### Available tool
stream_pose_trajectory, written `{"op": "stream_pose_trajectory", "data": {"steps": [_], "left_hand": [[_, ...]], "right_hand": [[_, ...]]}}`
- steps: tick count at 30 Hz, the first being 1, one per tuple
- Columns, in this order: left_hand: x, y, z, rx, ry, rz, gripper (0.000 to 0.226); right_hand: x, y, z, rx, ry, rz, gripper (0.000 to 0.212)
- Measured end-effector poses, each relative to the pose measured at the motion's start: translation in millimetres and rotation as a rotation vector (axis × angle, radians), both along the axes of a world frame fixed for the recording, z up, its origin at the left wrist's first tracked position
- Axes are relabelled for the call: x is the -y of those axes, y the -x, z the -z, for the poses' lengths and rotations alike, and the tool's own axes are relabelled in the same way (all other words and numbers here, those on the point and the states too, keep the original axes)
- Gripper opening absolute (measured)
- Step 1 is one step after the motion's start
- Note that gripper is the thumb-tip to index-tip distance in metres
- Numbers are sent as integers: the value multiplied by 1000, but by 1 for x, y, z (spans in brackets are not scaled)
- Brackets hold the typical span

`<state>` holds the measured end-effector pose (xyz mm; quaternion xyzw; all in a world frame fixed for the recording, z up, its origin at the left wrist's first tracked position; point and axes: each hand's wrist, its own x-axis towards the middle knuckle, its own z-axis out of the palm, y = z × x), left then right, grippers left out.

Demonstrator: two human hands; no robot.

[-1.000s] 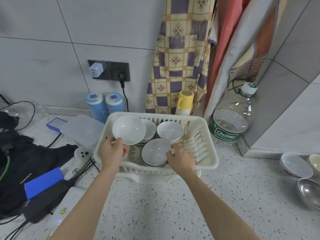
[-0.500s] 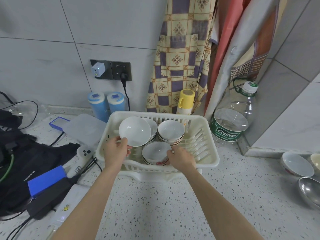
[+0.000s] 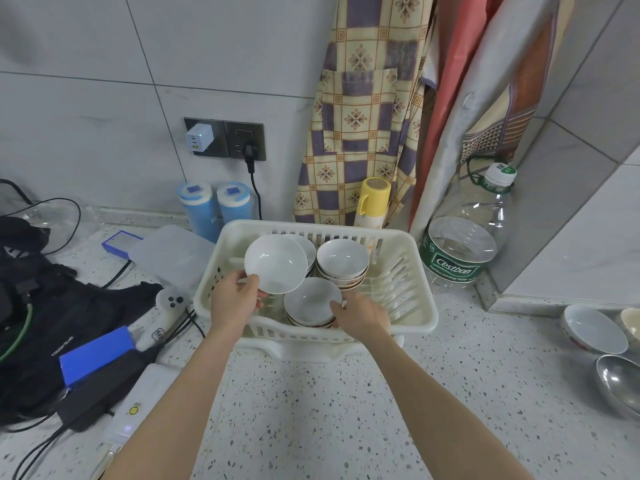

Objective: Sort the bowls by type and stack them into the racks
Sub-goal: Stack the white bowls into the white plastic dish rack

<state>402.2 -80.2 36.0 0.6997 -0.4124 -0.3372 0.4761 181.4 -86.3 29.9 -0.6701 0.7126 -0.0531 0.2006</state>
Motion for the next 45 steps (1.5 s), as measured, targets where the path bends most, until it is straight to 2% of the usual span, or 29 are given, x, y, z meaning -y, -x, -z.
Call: {"op": "stream_pose_trajectory", "data": {"steps": [5, 9, 13, 15, 21, 24, 26, 29, 31, 36, 41, 45], "left_hand": [[-2, 0, -7, -68, -30, 64, 17], [-3, -3, -18, -134, -118, 151, 17], [0, -1, -22, -67, -226, 341, 18], [3, 4, -21, -9, -273, 400, 15], [12, 11, -12, 95, -355, 502, 14], [14, 13, -12, 123, -344, 494, 7], [14, 15, -11, 137, -326, 504, 12], [16, 15, -5, 263, -329, 479, 8], [17, 14, -2, 348, -330, 455, 14], [18, 15, 2, 407, -322, 445, 17], [15, 16, 2, 579, -334, 419, 35], [14, 19, -2, 566, -337, 408, 38]], "right_hand": [[-2, -2, 2, 51, 30, 93, 45], [-4, -1, -2, 236, 143, 219, 46], [-7, 1, -5, 401, 110, 157, 60], [-7, 4, -6, 441, 72, 117, 58], [-7, 8, -9, 376, 18, 46, 28], [-5, 7, -10, 380, -6, 80, 36], [-2, 7, -10, 373, -29, 104, 40], [-2, 6, -6, 312, -45, 83, 40], [-2, 5, -4, 307, -51, 78, 40], [0, 5, -5, 326, -68, 74, 40], [0, 4, -5, 273, -53, 24, 39], [0, 5, -3, 255, -38, 24, 43]]}}
